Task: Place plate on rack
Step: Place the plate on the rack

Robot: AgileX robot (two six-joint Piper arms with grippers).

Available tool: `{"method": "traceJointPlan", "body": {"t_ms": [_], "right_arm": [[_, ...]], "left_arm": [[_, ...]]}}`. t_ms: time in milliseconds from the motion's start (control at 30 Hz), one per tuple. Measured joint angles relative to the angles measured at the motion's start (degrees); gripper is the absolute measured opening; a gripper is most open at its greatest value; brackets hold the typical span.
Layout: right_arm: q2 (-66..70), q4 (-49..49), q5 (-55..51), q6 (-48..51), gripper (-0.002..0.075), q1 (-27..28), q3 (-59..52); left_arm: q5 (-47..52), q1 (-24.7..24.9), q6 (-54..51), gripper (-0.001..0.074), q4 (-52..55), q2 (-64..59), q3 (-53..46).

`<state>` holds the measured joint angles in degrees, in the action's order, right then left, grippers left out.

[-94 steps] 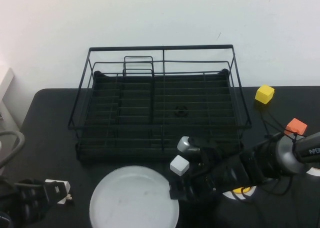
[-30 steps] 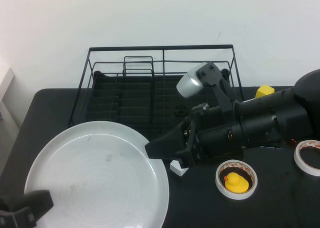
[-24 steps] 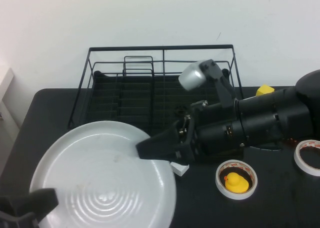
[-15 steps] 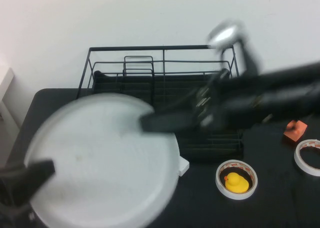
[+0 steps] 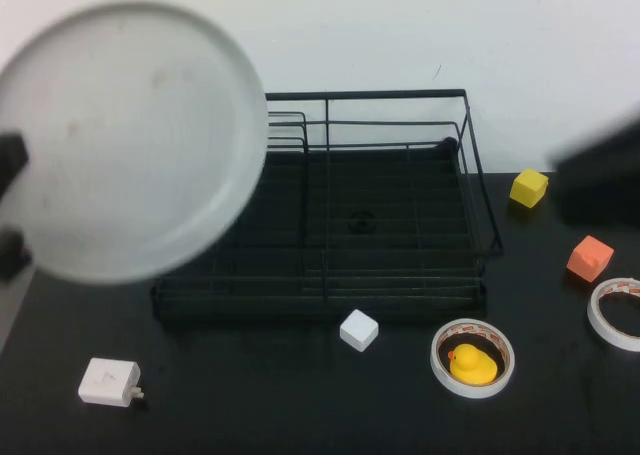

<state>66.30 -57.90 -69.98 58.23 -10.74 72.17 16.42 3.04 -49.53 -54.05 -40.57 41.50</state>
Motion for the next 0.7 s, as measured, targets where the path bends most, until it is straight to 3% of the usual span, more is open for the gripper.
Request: {"method": "traceJointPlan", "body": {"t_ms": [133,300,467,700], "right_arm": [[-7.3,15.4,-0.5,-4.5,0.0036,0.0,0.0],[-15.6,29.1,-0.5,-10.3,0.0005,0.0,-1.5],[-24.4,32.7,-0.5,-11.5,0.0,0.0,-9.9],[-35.5,33.8,4.4,-11.6,-0.0001,0.0,-26.9]], "left_arm": [[-1.5,0.0,-10.0,0.0064,-5.2,-7.1,4.9],[0.3,0.0,-21.2,0.0064,-8.5,-16.5,9.9],[3.2,0.0,-36.0,0.0064,-12.3,-24.0,13.2],[4.1,0.0,-61.0,0.0064,-26.3,-31.8,15.3]]}}
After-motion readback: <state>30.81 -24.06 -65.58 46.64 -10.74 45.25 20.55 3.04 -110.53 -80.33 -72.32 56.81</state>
